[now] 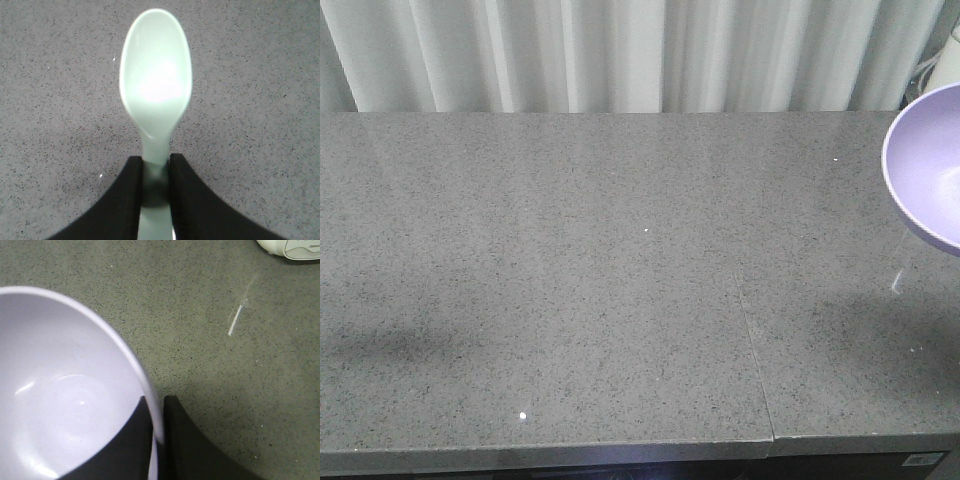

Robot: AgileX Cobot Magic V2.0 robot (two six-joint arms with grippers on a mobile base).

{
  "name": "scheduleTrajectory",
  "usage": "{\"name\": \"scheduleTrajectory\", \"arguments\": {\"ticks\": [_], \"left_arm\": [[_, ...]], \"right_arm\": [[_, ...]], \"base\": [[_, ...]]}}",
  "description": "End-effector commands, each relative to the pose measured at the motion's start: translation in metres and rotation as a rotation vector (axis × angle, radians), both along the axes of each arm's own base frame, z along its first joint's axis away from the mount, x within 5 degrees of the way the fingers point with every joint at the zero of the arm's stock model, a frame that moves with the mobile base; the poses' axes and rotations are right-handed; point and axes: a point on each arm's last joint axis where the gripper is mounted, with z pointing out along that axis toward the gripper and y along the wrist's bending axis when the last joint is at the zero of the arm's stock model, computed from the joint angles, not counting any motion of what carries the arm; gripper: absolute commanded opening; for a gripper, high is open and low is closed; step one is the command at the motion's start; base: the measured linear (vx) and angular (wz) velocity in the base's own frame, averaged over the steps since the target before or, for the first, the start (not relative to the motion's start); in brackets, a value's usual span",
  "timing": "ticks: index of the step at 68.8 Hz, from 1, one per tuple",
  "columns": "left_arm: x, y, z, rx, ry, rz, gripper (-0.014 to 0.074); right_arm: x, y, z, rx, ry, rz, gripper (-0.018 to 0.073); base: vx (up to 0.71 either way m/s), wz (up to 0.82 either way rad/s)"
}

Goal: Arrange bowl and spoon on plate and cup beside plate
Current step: 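Drive the base to the counter with the pale blue plate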

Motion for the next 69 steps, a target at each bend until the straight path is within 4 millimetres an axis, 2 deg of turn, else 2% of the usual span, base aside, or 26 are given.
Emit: {"name": "scheduleTrajectory", "arguments": {"ticks": [1,40,69], "left_arm": [[-0.0078,-0.0015,0.0144,-0.015,-0.072,-0.007,-0.0006],[-0.0078,-0.0015,0.0144,-0.015,-0.072,-0.007,-0.0006],[-0.0078,-0.0015,0.0144,-0.015,-0.072,-0.007,-0.0006]], "right_arm": [[-0.0003,-0.001,0.0138,-0.017,-0.093,0.0,-0.0006],[-0.0004,-0.001,0.0137,-0.017,-0.092,0.0,-0.0006],[-0.0002,-0.0011,0.0139,-0.015,-0.095,-0.001,-0.0006]], "base": [[0.0,0.0],[-0.01,-0.04],[-0.02,-0.25]]}}
